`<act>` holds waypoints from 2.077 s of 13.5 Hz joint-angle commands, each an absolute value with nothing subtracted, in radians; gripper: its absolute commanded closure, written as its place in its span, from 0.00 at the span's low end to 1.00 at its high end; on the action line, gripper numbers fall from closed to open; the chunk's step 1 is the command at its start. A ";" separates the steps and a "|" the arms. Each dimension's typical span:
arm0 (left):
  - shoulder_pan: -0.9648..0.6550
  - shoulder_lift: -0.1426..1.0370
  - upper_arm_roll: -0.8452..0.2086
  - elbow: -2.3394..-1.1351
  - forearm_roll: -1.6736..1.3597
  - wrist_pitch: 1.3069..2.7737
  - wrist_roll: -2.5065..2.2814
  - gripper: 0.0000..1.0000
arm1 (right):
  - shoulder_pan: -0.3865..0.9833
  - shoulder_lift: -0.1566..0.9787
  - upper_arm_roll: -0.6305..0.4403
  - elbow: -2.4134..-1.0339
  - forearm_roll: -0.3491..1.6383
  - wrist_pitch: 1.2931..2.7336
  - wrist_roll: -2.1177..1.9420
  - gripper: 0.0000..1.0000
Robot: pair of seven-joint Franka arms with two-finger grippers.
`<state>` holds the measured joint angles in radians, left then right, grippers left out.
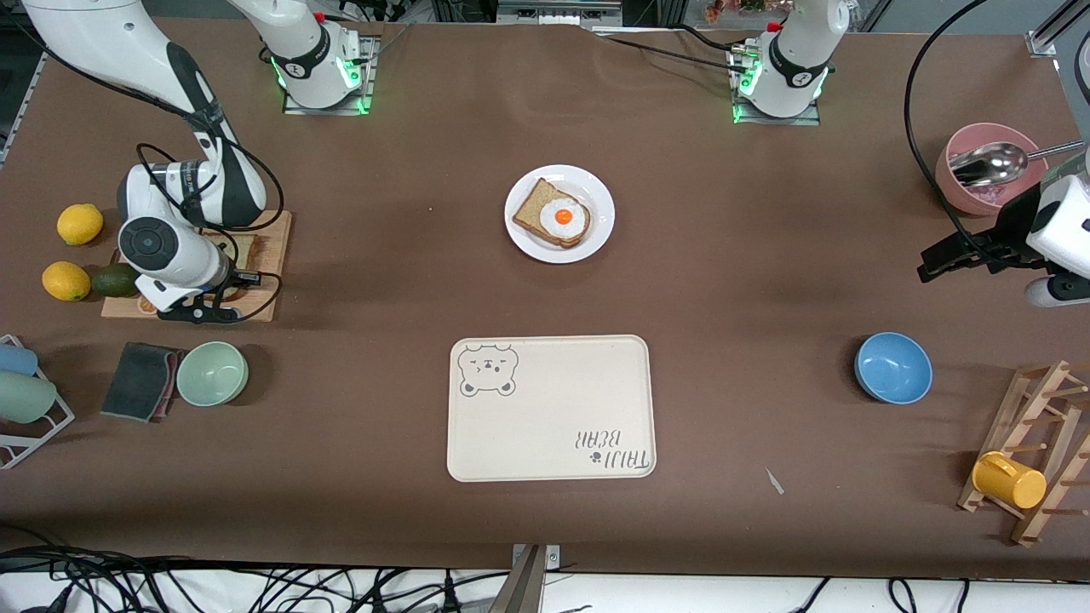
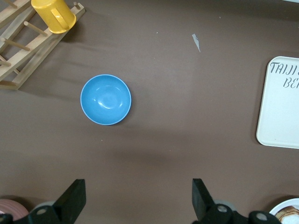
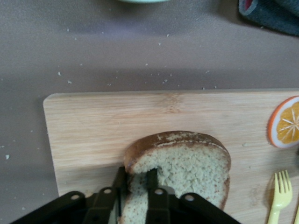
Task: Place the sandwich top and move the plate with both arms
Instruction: 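Close the right gripper on the bread slice's crust and lift it, then carry the bread slice with the right gripper over the white plate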
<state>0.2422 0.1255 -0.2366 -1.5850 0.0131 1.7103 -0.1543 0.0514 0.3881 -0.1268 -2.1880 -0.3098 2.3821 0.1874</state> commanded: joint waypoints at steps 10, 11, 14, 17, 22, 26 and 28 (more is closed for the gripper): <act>0.233 0.124 -0.249 -1.574 -0.018 1.701 -0.204 0.00 | 0.048 0.405 -0.126 -2.145 -0.336 2.358 0.195 1.00; 0.233 0.124 -0.249 -1.575 -0.018 1.701 -0.206 0.00 | 0.052 0.402 -0.126 -2.128 -0.336 2.323 0.195 1.00; 0.232 0.124 -0.250 -1.582 -0.015 1.701 -0.219 0.00 | 0.061 0.399 -0.115 -2.021 -0.339 2.167 0.186 1.00; 0.233 0.120 -0.250 -1.578 -0.018 1.698 -0.245 0.00 | 0.121 0.403 -0.110 -1.883 -0.334 1.966 0.181 1.00; 0.233 0.124 -0.265 -1.575 -0.003 1.704 -0.242 0.00 | 0.311 0.408 -0.080 -1.740 -0.258 1.738 0.195 1.00; 0.242 0.123 -0.264 -1.580 -0.003 1.703 -0.239 0.00 | 0.437 0.429 -0.063 -1.686 -0.069 1.720 0.265 1.00; 0.244 0.123 -0.262 -1.582 -0.005 1.701 -0.241 0.00 | 0.512 0.469 -0.061 -1.635 0.010 1.721 0.383 1.00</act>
<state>0.2364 0.1259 -0.2601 -1.5857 0.0111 1.7095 -0.2336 0.4538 0.4106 -0.0547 -1.7176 -0.0500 1.7493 0.2974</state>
